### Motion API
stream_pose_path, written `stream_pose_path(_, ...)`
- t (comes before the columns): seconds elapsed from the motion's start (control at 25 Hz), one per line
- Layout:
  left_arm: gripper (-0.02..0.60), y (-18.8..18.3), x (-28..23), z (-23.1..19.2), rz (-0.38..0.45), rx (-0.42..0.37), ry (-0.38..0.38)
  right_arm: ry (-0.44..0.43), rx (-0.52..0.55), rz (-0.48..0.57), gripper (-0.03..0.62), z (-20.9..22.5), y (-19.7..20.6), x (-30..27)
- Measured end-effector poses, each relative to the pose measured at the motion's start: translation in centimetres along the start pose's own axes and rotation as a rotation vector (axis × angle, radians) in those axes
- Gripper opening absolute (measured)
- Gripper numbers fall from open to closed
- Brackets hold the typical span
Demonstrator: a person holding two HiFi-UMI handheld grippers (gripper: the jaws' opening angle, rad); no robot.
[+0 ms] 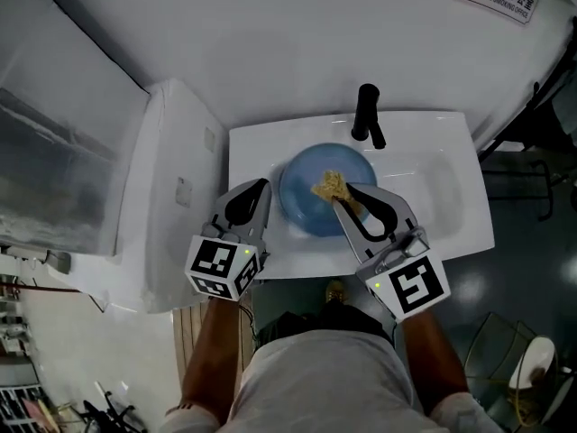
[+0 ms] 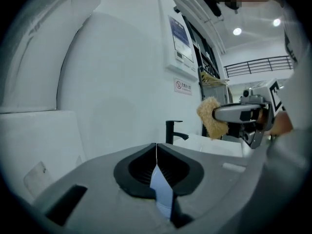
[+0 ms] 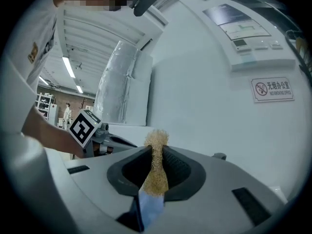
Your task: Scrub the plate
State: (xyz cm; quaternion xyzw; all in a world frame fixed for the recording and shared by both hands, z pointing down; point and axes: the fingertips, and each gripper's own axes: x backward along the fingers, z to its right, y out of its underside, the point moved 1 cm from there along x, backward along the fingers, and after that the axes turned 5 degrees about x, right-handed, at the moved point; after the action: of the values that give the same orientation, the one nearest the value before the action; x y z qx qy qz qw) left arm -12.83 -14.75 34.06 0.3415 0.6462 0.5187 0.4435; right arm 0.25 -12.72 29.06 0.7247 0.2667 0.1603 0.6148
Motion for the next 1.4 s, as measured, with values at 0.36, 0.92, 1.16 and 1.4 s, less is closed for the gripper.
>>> stream_pose_path(0.36, 0.018, 3.0, -3.5, -1.3, -0.125, -0.019, -0.026, -0.016, 0.010, -0.082, 0.061, 1.5, 3.2, -2.6)
stream_pose_path(0.92, 0.021, 7.3, -8.1, -3.1, -0.315, -0.056, 0.032, 0.018, 0.033, -0.212, 0.061, 2.2, 7.6, -7.7)
stream_pose_path(1.16, 0.094, 9.2, -9.7, -3.3, -0.391, -0.064, 0.075, 0.000, 0.045, -0.267, 0.061, 2.1, 9.8, -9.8)
stream_pose_path(1.4, 0.118, 11.1, -11.0, -3.8, -0.478, -0.110, 0.087, -0.005, 0.056, -0.326, 0.061, 2.3, 12.4, -11.5)
